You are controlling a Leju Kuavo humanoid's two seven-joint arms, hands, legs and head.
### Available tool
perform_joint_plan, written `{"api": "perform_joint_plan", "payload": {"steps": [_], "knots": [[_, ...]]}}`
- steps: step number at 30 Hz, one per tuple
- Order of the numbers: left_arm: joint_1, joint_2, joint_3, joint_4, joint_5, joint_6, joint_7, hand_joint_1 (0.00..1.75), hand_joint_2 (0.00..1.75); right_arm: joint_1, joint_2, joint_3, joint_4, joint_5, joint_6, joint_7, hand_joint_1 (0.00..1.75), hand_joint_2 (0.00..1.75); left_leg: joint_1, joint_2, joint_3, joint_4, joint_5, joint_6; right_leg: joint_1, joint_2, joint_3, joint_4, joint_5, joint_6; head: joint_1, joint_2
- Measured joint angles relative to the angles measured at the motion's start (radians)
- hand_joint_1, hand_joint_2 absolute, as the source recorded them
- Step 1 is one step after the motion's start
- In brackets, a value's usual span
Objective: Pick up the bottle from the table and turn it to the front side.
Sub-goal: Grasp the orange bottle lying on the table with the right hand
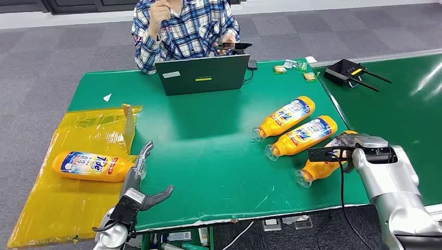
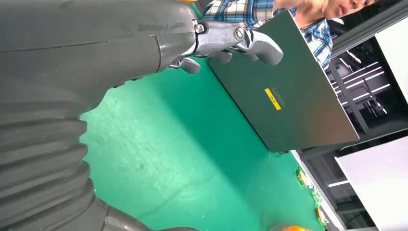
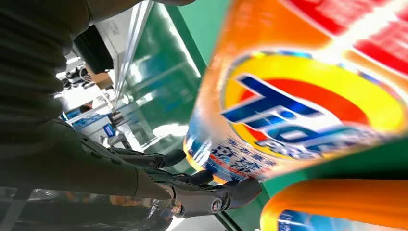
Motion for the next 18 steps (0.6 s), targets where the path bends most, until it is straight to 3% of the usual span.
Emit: {"api": "perform_joint_plan", "payload": {"steps": [18], "knots": [[-0.006,0.0,0.0,0.005,0.022,0.001,0.0,0.0,1.75,0.018,0.002,-0.014,-0.015,-0.011,-0.006,-0.028,0.0,1.75,0.0,0.001,0.004,0.0,0.0,0.0,0.0,0.001,0.003,0.0,0.0,0.0,0.0,0.0]]}}
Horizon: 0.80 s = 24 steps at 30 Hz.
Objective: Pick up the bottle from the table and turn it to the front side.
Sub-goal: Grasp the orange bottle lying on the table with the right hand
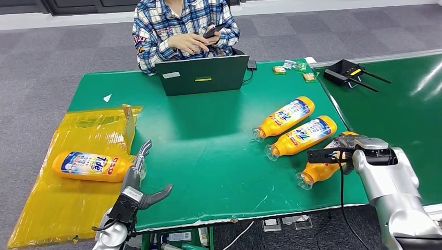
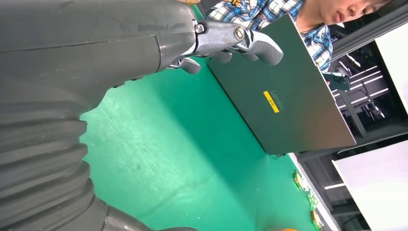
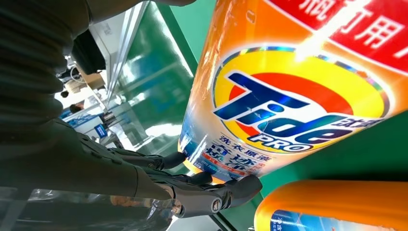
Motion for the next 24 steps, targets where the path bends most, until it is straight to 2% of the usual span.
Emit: {"api": "perform_joint_plan", "payload": {"steps": [8,11,17,23,24], "knots": [[-0.003,0.0,0.0,0.005,0.006,0.001,0.0,0.0,1.75,0.032,0.001,-0.012,-0.006,0.008,-0.086,-0.005,0.0,1.75,0.0,0.0,0.0,0.0,0.0,0.0,0.0,0.0,0.0,0.0,0.0,0.0,0.0,0.0],[-0.003,0.0,0.0,0.006,0.016,0.004,0.0,0.0,1.75,0.046,0.002,-0.013,0.003,0.014,-0.145,0.003,0.0,1.75,0.0,0.0,0.0,0.0,0.0,0.0,0.0,0.0,0.0,0.0,0.0,0.0,0.0,0.0],[-0.003,0.001,0.0,0.006,0.022,0.007,0.0,0.0,1.75,0.065,0.008,0.026,0.076,0.017,-0.353,0.041,0.0,1.75,0.0,0.001,0.0,0.0,0.0,0.0,0.0,0.0,0.0,0.0,0.0,0.0,0.0,0.0],[-0.003,0.002,-0.001,0.006,0.027,0.01,0.0,0.0,1.75,0.074,0.013,0.093,0.146,0.014,-0.518,0.085,0.0,1.75,0.0,0.003,0.001,0.0,0.0,0.0,0.001,0.002,0.001,0.0,0.0,0.0,0.0,0.0],[-0.002,0.002,-0.001,0.006,0.029,0.012,0.0,0.0,1.75,0.077,0.015,0.109,0.162,0.016,-0.558,0.09,0.08,1.75,0.001,0.003,0.002,0.0,0.0,0.0,0.001,0.002,0.001,0.0,0.0,0.0,0.0,0.0]]}}
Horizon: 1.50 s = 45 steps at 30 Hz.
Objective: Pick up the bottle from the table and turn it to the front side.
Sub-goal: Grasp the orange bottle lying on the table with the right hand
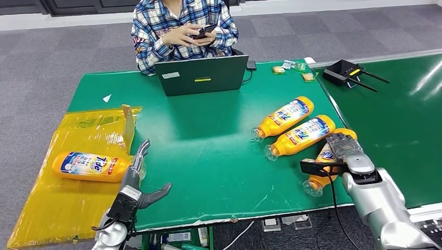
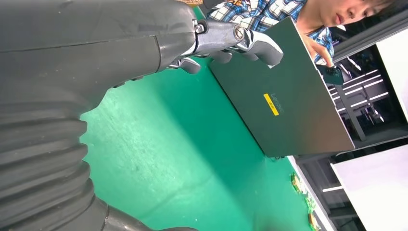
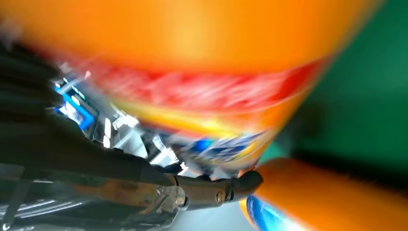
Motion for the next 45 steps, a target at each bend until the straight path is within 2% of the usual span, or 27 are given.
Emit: {"api": "perform_joint_plan", "payload": {"steps": [3,4,10,12,18,28,41,45], "knots": [[0.006,0.003,-0.001,-0.003,0.009,0.009,0.0,0.0,1.75,0.009,0.007,0.056,0.046,0.002,-0.154,0.026,1.39,1.75,0.0,0.002,0.001,0.0,-0.001,-0.001,0.0,0.002,0.0,0.0,0.0,0.0,0.0,0.0],[0.009,0.005,-0.001,-0.005,0.011,0.012,0.0,0.0,1.75,0.01,0.009,0.077,0.061,0.002,-0.207,0.037,1.75,1.75,0.0,0.004,0.001,0.0,-0.001,-0.001,0.0,0.003,0.0,0.0,0.0,0.0,0.0,0.0],[0.034,0.01,-0.001,-0.026,0.012,0.021,0.0,0.0,1.75,0.015,0.012,0.165,0.115,0.002,-0.496,0.068,1.75,1.75,0.0,0.01,0.004,0.0,-0.003,-0.001,0.0,0.01,0.0,0.0,0.0,0.0,0.0,0.0],[0.039,0.012,-0.001,-0.03,0.011,0.021,0.0,0.0,1.75,0.018,0.012,0.178,0.119,0.002,-0.541,0.07,1.75,1.75,0.0,0.011,0.004,0.0,-0.003,-0.001,0.0,0.011,0.0,0.0,0.0,0.0,0.0,0.0],[0.042,0.016,-0.001,-0.033,0.01,0.021,0.0,0.0,1.75,0.025,0.012,0.192,0.109,0.002,-0.594,0.063,1.75,1.75,0.0,0.011,0.004,0.0,-0.003,-0.001,0.0,0.011,-0.001,0.0,0.001,0.0,0.0,0.0],[0.041,0.017,-0.001,-0.033,0.01,0.021,0.0,0.0,1.75,0.081,0.011,0.189,-0.002,0.002,-0.588,0.063,1.75,1.75,0.0,0.011,0.001,0.0,-0.003,-0.001,0.0,0.012,-0.003,0.0,0.001,-0.001,0.0,0.0],[0.04,0.017,-0.001,-0.033,0.01,0.021,0.0,0.0,1.75,0.112,0.01,0.174,-0.09,0.002,-0.481,0.064,1.75,1.75,0.0,0.011,0.0,0.0,-0.003,-0.001,0.0,0.012,-0.005,0.0,0.001,-0.001,0.0,0.0],[0.038,0.017,-0.001,-0.031,0.009,0.021,0.0,0.0,1.75,0.134,0.009,0.169,-0.155,0.002,-0.398,0.088,1.75,1.75,0.0,0.011,0.0,0.0,-0.003,-0.001,0.0,0.012,-0.005,0.0,0.001,0.0,0.0,0.0]]}}
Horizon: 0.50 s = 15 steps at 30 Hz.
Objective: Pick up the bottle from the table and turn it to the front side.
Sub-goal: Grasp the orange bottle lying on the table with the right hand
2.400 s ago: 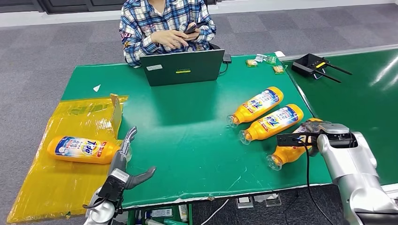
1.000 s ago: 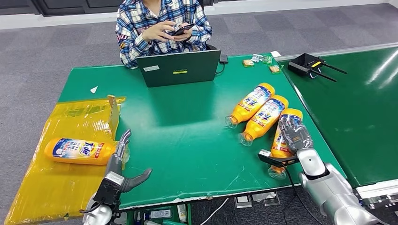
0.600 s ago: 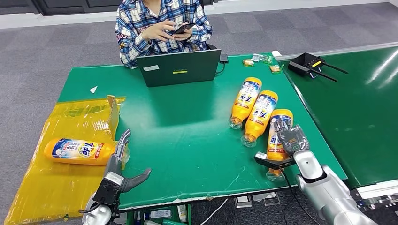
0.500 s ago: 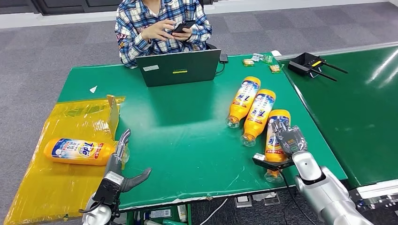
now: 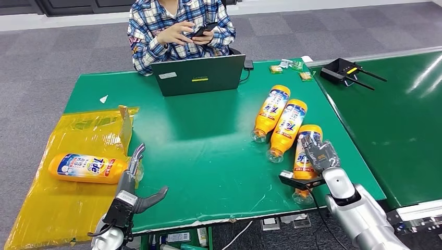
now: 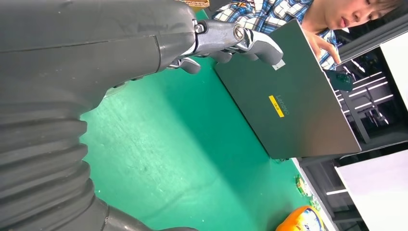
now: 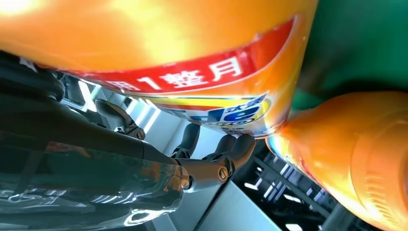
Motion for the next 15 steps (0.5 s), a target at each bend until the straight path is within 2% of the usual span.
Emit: {"api": "perform_joint_plan", "payload": {"steps": [3,5,6,9,10,11,12,15], "knots": [[-0.003,0.0,-0.001,0.005,-0.007,-0.002,0.0,0.0,1.75,0.035,-0.004,-0.015,-0.136,-0.004,0.186,0.032,1.75,1.75,0.0,0.0,-0.001,0.0,0.0,0.0,0.0,0.0,-0.001,0.0,0.0,0.0,0.0,0.0],[-0.006,-0.001,-0.001,0.01,-0.015,-0.003,0.0,0.0,1.75,0.048,0.009,-0.064,-0.253,-0.031,0.381,-0.042,1.75,1.75,0.0,0.0,-0.002,0.0,0.0,0.0,0.0,0.0,-0.001,0.001,0.0,0.0,0.0,0.0],[-0.008,-0.001,-0.001,0.012,-0.018,-0.003,0.0,0.0,1.75,0.045,0.028,-0.113,-0.305,-0.065,0.485,-0.134,1.75,1.75,0.0,0.0,-0.002,0.0,0.0,0.0,0.0,0.0,-0.002,0.001,0.0,0.0,0.0,0.0],[-0.016,-0.003,-0.001,0.019,-0.021,-0.001,0.0,0.0,1.75,0.001,0.123,-0.357,-0.403,-0.261,0.836,-0.542,1.75,1.75,0.0,0.001,-0.002,0.0,0.001,0.0,0.0,0.0,-0.002,0.001,0.001,0.0,0.0,0.0],[-0.018,-0.003,-0.001,0.02,-0.021,0.001,0.0,0.0,1.75,-0.017,0.151,-0.442,-0.414,-0.339,0.907,-0.647,1.75,1.75,0.0,0.0,-0.002,0.0,0.001,0.0,0.0,-0.001,-0.002,0.001,0.001,0.0,0.0,0.0],[-0.019,-0.004,-0.002,0.021,-0.021,0.002,0.0,0.0,1.75,-0.032,0.174,-0.512,-0.42,-0.411,0.946,-0.703,1.75,1.75,0.0,-0.002,-0.003,0.0,0.002,0.001,0.0,-0.003,-0.002,0.001,0.001,0.0,0.0,0.0],[-0.019,-0.005,-0.002,0.022,-0.021,0.003,0.0,0.0,1.75,-0.045,0.19,-0.57,-0.422,-0.475,0.949,-0.717,1.75,1.75,0.0,-0.004,-0.003,0.0,0.002,0.001,0.0,-0.005,-0.002,0.001,0.001,0.0,0.0,0.0],[-0.021,-0.007,-0.002,0.026,-0.021,0.004,0.0,0.0,1.75,-0.068,0.216,-0.696,-0.418,-0.665,0.943,-0.673,1.75,1.75,0.0,-0.004,-0.004,0.0,0.002,0.001,0.0,-0.005,-0.002,0.0,0.001,0.001,0.0,0.0]]}}
